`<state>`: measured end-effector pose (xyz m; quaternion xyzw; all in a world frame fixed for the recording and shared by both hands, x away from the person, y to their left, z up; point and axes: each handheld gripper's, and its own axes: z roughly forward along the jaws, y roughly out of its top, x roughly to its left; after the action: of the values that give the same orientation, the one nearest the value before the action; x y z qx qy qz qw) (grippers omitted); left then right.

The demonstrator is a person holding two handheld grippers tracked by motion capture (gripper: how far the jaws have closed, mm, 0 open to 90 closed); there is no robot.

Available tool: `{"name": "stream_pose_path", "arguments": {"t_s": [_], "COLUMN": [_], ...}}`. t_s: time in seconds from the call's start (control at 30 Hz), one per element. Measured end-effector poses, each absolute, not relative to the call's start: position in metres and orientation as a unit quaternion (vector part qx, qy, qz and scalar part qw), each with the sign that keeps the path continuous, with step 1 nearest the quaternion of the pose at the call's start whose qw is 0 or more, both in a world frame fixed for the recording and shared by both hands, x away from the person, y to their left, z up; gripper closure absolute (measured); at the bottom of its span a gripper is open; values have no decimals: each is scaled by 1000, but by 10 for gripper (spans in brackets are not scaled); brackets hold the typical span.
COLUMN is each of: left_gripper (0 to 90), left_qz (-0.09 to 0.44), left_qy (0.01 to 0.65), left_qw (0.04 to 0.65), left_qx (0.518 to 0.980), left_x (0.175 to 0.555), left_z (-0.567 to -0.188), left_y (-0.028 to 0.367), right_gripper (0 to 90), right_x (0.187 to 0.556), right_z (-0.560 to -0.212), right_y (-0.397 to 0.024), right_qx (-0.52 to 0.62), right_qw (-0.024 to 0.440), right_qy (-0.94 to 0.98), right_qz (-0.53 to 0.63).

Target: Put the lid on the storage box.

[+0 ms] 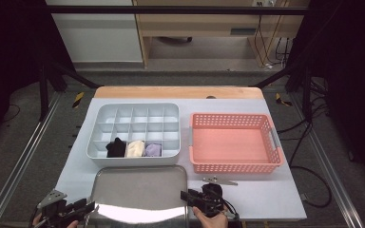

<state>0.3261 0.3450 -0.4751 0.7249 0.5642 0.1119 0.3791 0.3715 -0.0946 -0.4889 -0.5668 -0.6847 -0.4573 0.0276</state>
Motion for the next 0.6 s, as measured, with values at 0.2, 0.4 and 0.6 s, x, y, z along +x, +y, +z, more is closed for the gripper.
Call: {"name": "stream_pose_path", "arguments": {"t_s": [0.2, 0.4, 0.6], "left_gripper": [545, 540, 538], "left_qz": [109, 109, 108], "left_qy": [563, 562, 562], "left_qw": [381, 382, 382], "left_qx": [726, 725, 726], "left_x": [326, 326, 326], "left_z": [-475, -475, -475], "left_y": [345, 345, 345], "right_gripper": [542, 533, 537], "right_x": [372, 361, 350], "right_z": [-490, -485, -488], "right_y": [-100, -116, -115], "right_qx": [-557, -560, -559], "right_qw": [36, 28, 61], "right_qy": [-686, -680, -677], "right_qz": [-467, -472, -475]}}
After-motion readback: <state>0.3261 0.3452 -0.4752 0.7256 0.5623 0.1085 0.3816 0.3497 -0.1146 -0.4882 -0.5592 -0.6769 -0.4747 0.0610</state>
